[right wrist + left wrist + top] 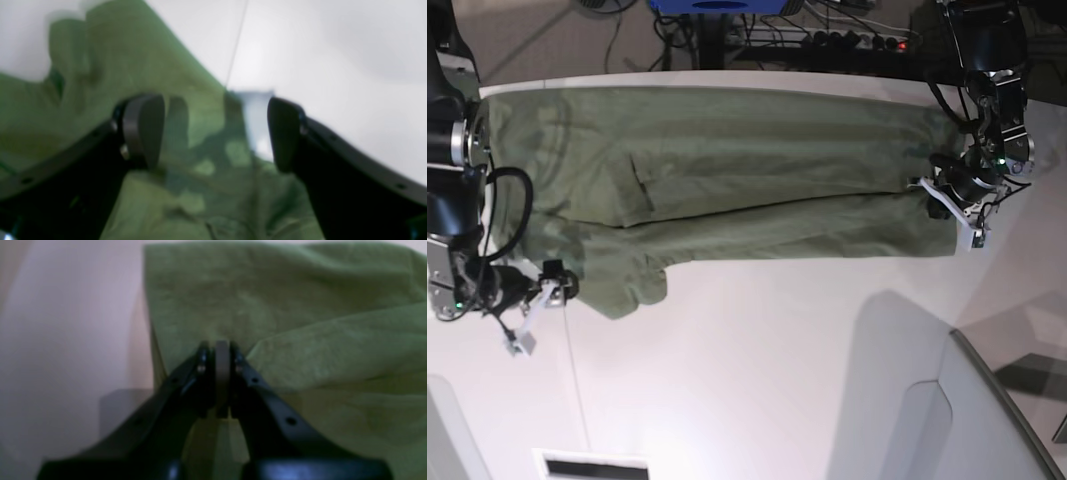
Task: Layout the t-shirt on the table in an organized manner, then fold the t-shirt properly
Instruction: 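Lower the folded edge and open both grippers, then regrasp the folded shirt's ends with both grippers and pull outward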
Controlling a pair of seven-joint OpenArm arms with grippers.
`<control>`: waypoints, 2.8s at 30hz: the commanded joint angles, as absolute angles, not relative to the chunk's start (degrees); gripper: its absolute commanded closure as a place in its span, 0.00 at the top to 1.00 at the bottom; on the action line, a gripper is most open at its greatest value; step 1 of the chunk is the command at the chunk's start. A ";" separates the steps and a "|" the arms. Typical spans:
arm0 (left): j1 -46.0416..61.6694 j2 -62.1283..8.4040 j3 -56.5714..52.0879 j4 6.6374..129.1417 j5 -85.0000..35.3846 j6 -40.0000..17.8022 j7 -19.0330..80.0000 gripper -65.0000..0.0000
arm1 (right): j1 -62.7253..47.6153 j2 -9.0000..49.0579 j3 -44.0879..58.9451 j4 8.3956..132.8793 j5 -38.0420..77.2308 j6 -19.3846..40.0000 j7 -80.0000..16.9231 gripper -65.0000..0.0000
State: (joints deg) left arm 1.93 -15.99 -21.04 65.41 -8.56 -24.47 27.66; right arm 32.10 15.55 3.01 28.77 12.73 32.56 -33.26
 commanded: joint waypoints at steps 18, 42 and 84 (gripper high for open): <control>1.36 -16.92 -21.32 66.24 -8.84 -24.66 26.68 0.00 | 32.04 16.40 2.59 25.45 13.14 28.97 -27.47 0.19; 1.45 -17.27 -19.30 66.42 -8.75 -24.66 26.86 0.00 | 10.95 13.49 11.21 77.49 17.19 26.24 -61.23 0.00; -1.89 -18.95 -17.27 68.70 -8.75 -24.66 27.12 0.00 | 2.15 16.31 11.74 91.30 17.27 26.24 -69.05 0.00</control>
